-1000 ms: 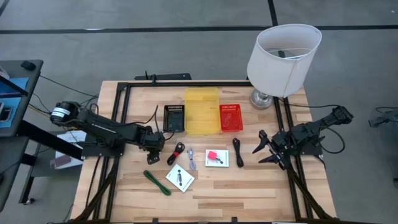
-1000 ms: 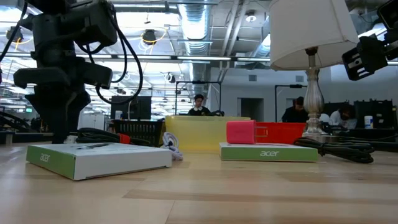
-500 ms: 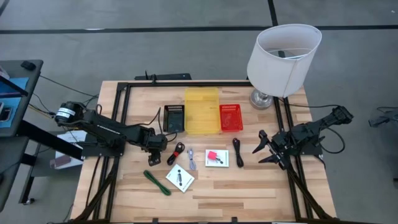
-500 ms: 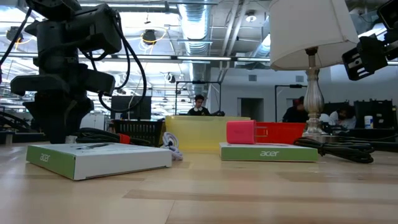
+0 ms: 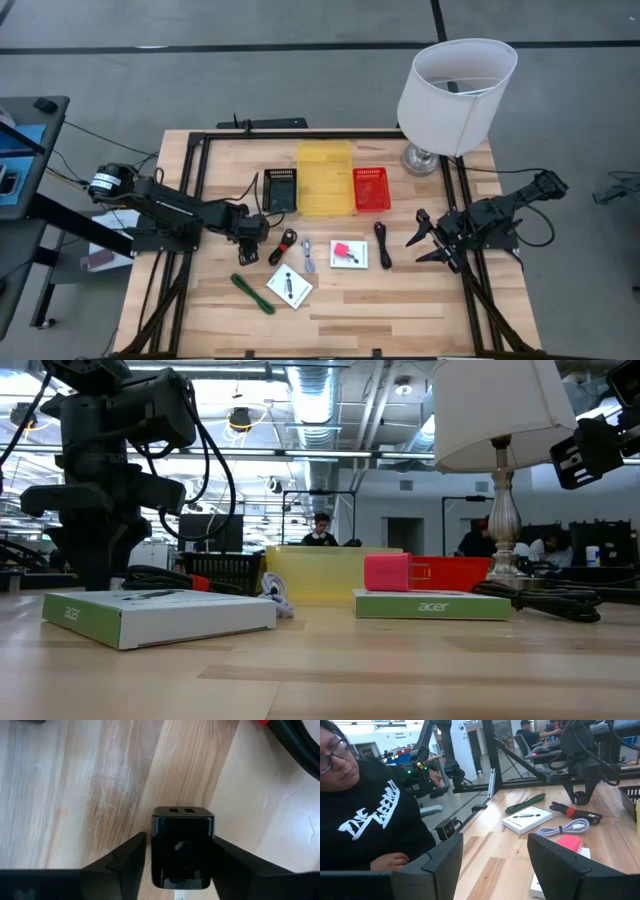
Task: Pick and place items into bin
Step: Put the black charger adapter into the black bin
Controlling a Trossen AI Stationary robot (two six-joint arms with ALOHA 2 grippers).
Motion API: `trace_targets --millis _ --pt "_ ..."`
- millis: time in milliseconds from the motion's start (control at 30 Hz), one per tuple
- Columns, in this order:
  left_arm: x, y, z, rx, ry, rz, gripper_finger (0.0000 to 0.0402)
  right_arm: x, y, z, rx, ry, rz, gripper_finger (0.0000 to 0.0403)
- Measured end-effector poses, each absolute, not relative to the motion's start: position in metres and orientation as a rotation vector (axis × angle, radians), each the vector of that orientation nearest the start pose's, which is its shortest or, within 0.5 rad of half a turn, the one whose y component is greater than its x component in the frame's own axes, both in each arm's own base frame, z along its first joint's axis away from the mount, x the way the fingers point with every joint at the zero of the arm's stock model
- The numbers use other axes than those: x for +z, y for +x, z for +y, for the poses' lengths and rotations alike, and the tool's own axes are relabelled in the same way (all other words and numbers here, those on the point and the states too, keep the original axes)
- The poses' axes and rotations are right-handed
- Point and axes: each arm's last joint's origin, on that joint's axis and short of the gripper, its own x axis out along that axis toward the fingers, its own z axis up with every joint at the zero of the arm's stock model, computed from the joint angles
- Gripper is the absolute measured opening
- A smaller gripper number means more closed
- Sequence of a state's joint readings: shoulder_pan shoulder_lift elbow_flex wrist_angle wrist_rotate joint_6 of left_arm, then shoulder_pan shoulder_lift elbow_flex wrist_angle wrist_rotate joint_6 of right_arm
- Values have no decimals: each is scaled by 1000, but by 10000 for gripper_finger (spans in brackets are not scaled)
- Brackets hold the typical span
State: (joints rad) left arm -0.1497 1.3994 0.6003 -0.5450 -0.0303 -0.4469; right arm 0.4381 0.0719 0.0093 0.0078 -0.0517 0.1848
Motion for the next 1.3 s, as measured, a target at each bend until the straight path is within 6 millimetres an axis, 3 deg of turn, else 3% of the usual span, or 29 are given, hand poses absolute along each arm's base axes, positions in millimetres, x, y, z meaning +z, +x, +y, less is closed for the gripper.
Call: trace_targets --millis 200,433,700,1000,1300 --pt "136 209 -31 194 -259 1328 144 162 91 44 483 170 99 219" --pt "136 209 -31 189 -259 1327 166 162 91 44 483 170 99 219" --pt "140 209 -32 159 -274 1301 140 162 91 44 483 170 98 219" --pt "141 208 -31 173 -264 1310 161 162 91 44 483 170 99 219" --pt "166 215 -31 203 -172 1358 143 162 91 44 483 170 98 219"
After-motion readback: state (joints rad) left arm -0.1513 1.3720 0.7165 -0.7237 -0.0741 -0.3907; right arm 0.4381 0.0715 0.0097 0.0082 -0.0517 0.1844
